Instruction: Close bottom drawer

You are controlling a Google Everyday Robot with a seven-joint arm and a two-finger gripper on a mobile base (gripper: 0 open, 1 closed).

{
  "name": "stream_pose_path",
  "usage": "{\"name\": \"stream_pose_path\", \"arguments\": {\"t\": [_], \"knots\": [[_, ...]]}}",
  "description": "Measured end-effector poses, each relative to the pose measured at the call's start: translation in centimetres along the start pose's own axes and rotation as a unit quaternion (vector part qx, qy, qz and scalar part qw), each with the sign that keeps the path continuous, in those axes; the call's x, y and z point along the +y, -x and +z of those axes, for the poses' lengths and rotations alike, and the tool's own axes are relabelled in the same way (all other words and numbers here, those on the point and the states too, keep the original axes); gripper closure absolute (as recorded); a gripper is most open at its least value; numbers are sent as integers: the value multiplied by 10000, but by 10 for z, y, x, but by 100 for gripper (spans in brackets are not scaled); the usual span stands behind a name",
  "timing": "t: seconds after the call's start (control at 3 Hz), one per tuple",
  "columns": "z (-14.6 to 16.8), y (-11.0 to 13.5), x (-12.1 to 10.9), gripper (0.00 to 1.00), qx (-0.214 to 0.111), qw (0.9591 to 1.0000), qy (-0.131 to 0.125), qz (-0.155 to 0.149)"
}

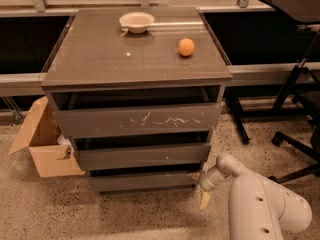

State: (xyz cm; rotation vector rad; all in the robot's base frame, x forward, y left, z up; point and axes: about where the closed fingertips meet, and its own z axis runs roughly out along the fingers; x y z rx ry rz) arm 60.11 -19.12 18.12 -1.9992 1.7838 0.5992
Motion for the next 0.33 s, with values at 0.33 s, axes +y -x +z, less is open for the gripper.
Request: {"name": "stream_pose_path", "arguments": {"t": [0.33], "knots": [[-4, -1, -1, 0, -90, 9999, -118, -60]]}}
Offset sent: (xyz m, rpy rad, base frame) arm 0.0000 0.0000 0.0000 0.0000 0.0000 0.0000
